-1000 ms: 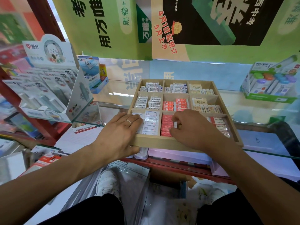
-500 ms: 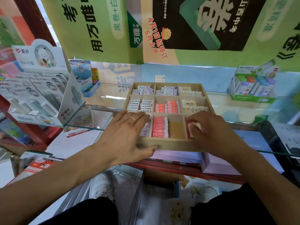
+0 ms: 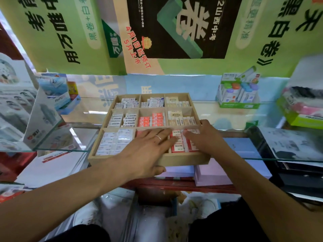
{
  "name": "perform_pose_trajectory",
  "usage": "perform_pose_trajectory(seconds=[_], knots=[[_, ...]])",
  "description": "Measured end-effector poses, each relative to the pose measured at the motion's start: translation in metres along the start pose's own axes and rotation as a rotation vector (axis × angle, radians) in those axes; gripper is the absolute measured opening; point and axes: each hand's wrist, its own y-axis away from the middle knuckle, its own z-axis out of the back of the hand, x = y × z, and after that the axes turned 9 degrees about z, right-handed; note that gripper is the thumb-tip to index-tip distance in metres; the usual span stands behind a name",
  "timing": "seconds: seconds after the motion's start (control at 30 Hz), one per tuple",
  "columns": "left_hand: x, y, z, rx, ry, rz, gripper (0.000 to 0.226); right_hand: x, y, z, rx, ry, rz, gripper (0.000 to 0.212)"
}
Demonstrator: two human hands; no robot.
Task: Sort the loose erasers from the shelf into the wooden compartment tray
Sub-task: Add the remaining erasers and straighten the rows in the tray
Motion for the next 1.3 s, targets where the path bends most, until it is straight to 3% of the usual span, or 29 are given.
perform_pose_trajectory(seconds=[0.2,0.5,0.6,0.73,0.97,1.07,1.13,1.3], knots=[[-0.010,-0.008,-0.002,0.033,0.024,0.023,0.096,-0.006,-0.008,-0.006,-0.020,0.024,-0.011,0.055],[-0.013,0.002,-0.002,-0.126,0.038,-0.013,0.096,-0.007,-0.002,-0.010,0.011,-0.021,-0.035,0.055],[-0.009,0.008,-0.003,-0.130,0.054,-0.036,0.094,-0.014,0.003,0.000,0.075,-0.167,-0.049,0.033],[-0.007,0.013,-0.006,-0.129,0.056,-0.070,0.092,-0.018,0.010,0.012,0.205,-0.327,-0.044,0.049],[-0.008,0.011,-0.003,-0.109,0.124,-0.077,0.095,-0.005,0.019,0.013,0.223,-0.138,0.117,0.042],[-0.008,0.017,-0.003,-0.121,0.127,-0.104,0.091,-0.003,0.032,0.025,0.301,-0.246,0.135,0.034],[-0.007,0.018,-0.005,-0.139,0.149,-0.125,0.087,0.000,0.040,0.032,0.381,-0.321,0.148,0.041],[-0.007,0.014,-0.006,-0.123,0.194,-0.112,0.086,0.001,0.037,0.029,0.386,-0.324,0.145,0.041]])
